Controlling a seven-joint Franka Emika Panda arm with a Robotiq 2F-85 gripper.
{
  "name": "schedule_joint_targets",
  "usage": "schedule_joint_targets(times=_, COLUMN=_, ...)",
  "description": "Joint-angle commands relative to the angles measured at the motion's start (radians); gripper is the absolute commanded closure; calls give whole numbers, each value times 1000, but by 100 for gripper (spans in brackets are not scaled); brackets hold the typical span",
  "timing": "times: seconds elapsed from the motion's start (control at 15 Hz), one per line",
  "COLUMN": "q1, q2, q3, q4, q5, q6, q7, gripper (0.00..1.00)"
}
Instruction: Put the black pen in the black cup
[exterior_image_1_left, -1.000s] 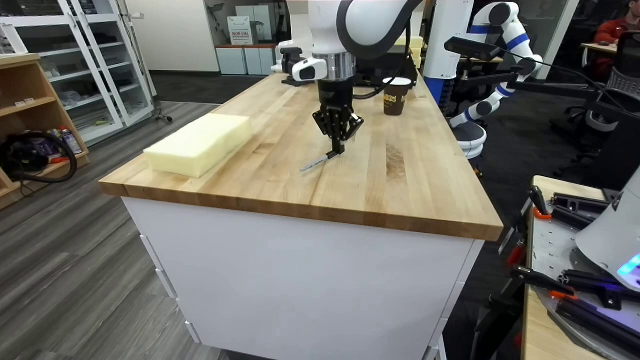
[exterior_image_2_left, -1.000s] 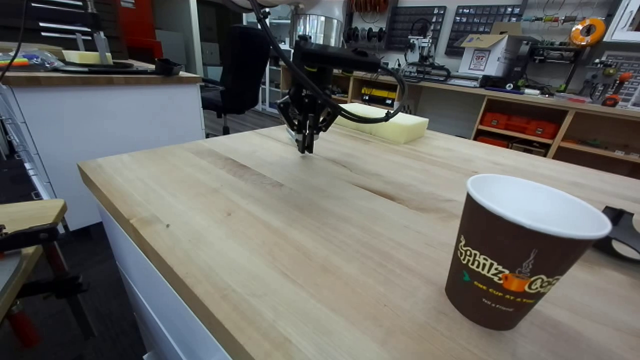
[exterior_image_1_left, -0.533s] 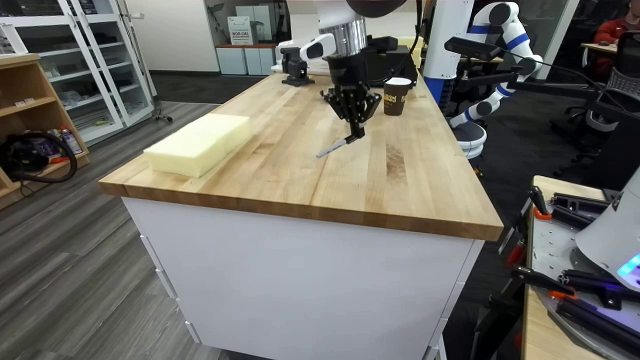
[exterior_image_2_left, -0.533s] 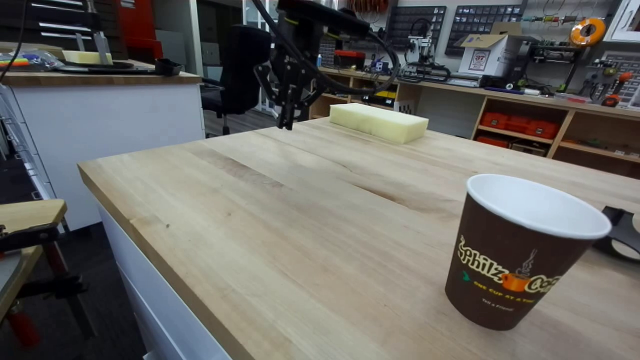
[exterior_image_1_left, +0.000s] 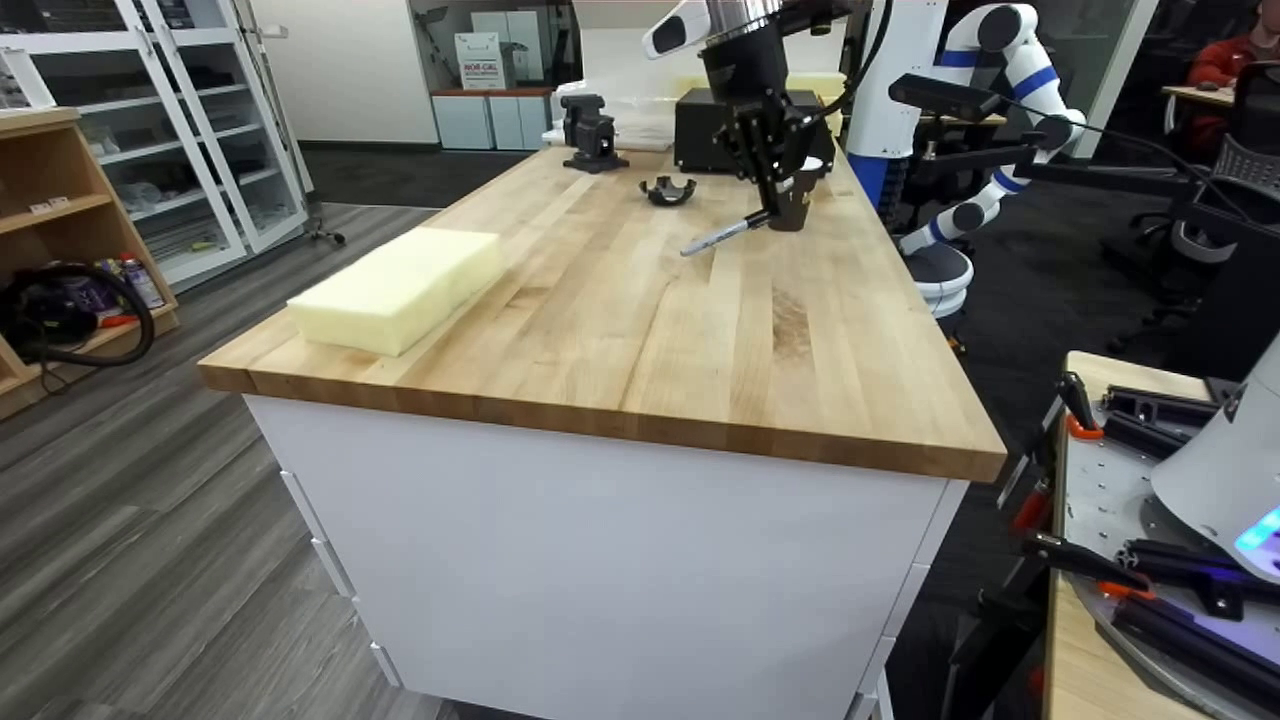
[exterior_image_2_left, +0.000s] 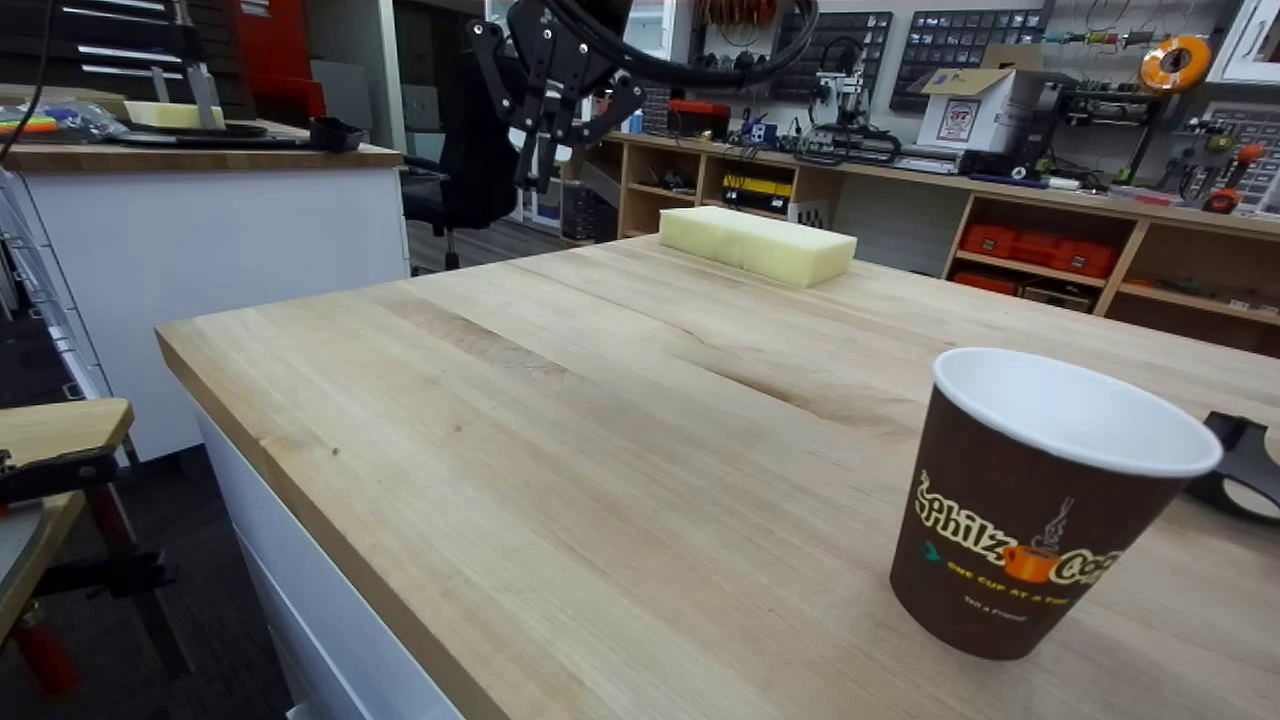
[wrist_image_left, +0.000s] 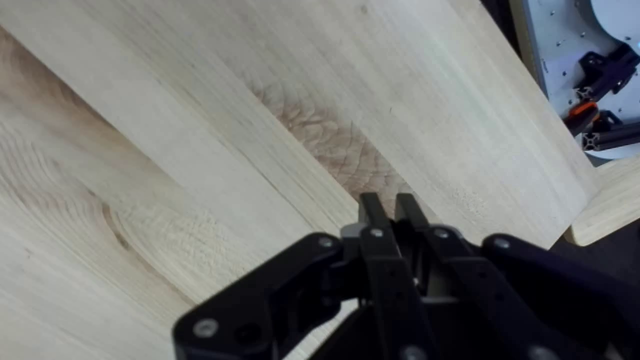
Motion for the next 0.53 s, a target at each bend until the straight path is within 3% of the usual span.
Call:
schedule_joint_targets(times=0.0, q1=-26, q2=-31, q3=-33, q4=7, q5=25, q6=-78, q7=34, gripper=92)
schedule_joint_targets(times=0.47, q1=-46, q2=-86, q3=-68, q4=3, q5=14, q6=-119, q7=72, gripper=92)
